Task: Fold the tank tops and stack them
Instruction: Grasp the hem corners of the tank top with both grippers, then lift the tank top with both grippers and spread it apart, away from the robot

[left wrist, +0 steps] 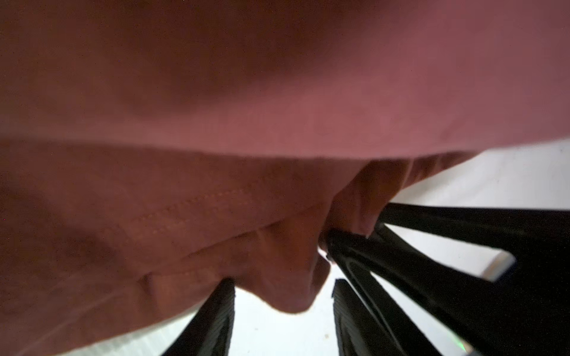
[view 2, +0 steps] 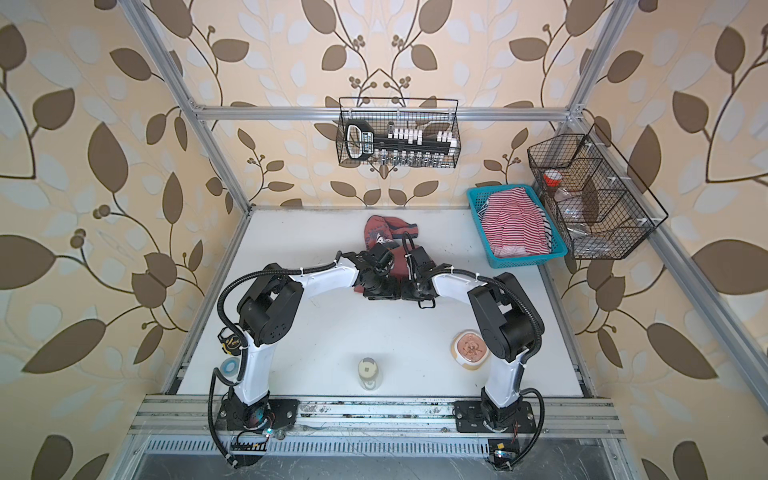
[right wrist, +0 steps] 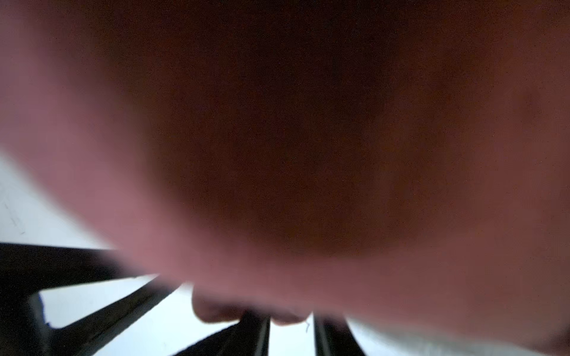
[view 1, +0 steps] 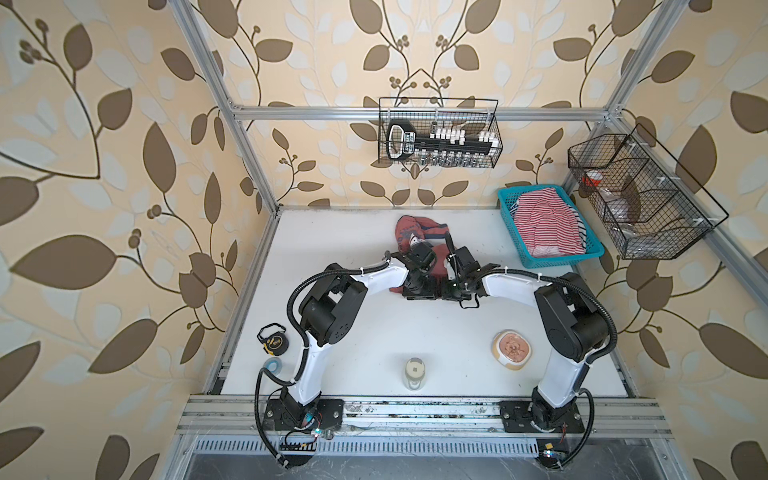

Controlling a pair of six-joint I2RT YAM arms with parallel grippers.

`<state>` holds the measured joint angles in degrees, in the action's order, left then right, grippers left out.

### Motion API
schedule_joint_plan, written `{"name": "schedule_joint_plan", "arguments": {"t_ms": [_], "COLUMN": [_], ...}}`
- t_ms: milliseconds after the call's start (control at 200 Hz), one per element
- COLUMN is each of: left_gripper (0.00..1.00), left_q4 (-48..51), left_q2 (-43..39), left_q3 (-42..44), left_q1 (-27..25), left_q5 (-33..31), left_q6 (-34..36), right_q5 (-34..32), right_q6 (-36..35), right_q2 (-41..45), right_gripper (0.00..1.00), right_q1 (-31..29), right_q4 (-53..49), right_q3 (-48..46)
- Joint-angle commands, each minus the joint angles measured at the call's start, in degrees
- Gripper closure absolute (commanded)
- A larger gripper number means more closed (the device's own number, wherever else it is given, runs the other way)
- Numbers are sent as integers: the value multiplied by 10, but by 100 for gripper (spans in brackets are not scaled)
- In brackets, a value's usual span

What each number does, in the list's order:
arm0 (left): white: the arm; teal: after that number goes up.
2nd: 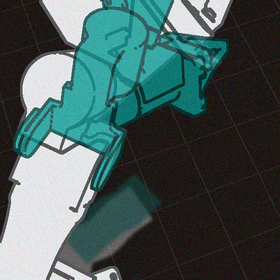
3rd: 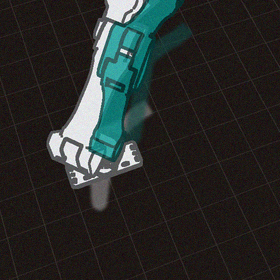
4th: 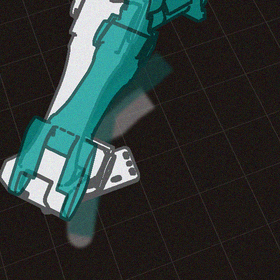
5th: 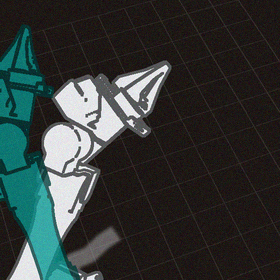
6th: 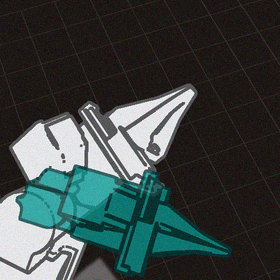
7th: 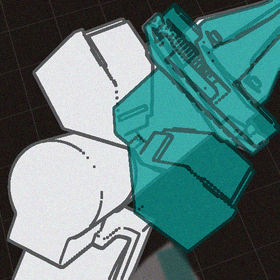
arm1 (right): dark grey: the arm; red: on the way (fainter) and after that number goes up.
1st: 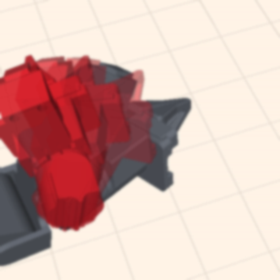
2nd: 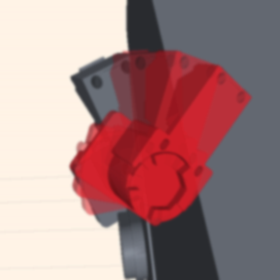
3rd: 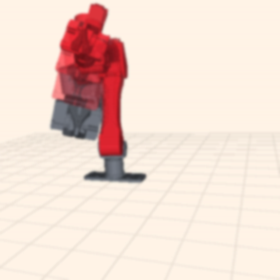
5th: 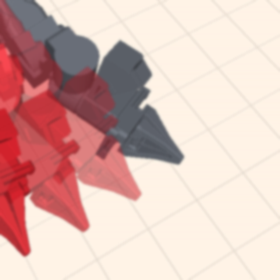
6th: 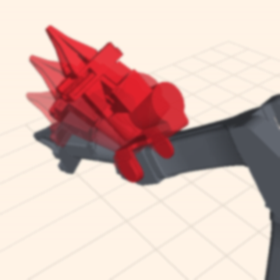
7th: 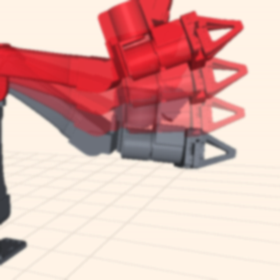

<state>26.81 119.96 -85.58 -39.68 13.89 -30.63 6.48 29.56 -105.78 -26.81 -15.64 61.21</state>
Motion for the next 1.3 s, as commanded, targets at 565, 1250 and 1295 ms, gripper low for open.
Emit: {"name": "schedule_joint_plan", "arguments": {"t_ms": [565,1250,1295], "left_gripper": [100,100,100], "left_q4": [180,314,316], "left_q2": [-69,-250,-259], "left_q3": [62,97,81], "left_q1": [33,135,143], "left_q5": [-199,-457,-477], "left_q6": [112,162,163], "right_q5": [-33,23,29], "right_q6": [-50,-113,-118], "right_q2": [113,259,267], "right_gripper": [100,100,100], "right_q1": [73,246,257], "right_q4": [-86,-121,-121], "right_q3": [-31,-45,-34]}}
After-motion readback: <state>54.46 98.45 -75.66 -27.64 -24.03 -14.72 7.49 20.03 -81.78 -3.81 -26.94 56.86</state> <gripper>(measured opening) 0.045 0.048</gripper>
